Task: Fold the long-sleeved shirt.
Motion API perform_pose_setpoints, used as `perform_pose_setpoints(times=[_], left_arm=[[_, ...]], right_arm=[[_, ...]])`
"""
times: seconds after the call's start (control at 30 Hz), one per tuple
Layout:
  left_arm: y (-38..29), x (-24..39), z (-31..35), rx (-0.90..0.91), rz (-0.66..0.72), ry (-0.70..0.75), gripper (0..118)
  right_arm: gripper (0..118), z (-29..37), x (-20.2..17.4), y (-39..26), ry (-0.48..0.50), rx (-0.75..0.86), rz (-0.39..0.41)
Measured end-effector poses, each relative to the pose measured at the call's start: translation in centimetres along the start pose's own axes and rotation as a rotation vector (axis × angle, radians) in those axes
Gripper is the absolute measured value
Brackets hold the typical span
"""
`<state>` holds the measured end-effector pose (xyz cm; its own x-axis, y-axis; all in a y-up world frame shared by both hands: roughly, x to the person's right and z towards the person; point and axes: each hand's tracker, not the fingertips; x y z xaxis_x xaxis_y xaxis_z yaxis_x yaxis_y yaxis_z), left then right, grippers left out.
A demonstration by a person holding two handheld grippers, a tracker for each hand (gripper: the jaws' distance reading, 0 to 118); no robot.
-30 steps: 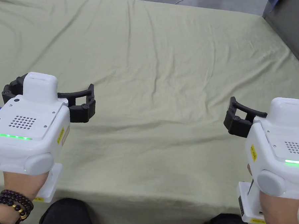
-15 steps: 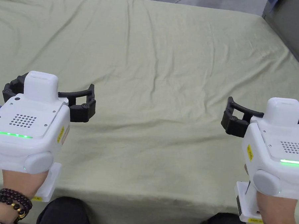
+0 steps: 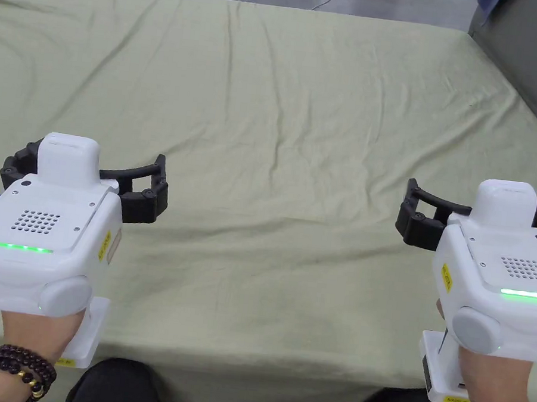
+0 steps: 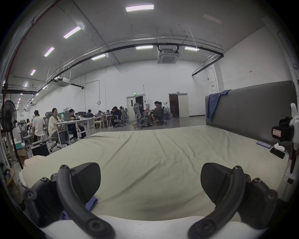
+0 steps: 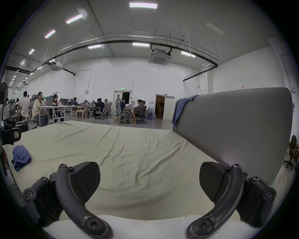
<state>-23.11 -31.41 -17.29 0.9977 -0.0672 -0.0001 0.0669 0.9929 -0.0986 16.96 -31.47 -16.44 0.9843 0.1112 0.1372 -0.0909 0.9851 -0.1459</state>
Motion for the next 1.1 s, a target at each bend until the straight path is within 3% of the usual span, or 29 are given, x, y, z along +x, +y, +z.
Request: perform_pose_setpoints(times=[1.1], left_arm=[[0.03, 0.38, 0.01, 0.000, 0.001, -0.006, 118]], right_arm=[[118, -0.02, 0.08, -0.02, 0.002, -0.006, -0.007]])
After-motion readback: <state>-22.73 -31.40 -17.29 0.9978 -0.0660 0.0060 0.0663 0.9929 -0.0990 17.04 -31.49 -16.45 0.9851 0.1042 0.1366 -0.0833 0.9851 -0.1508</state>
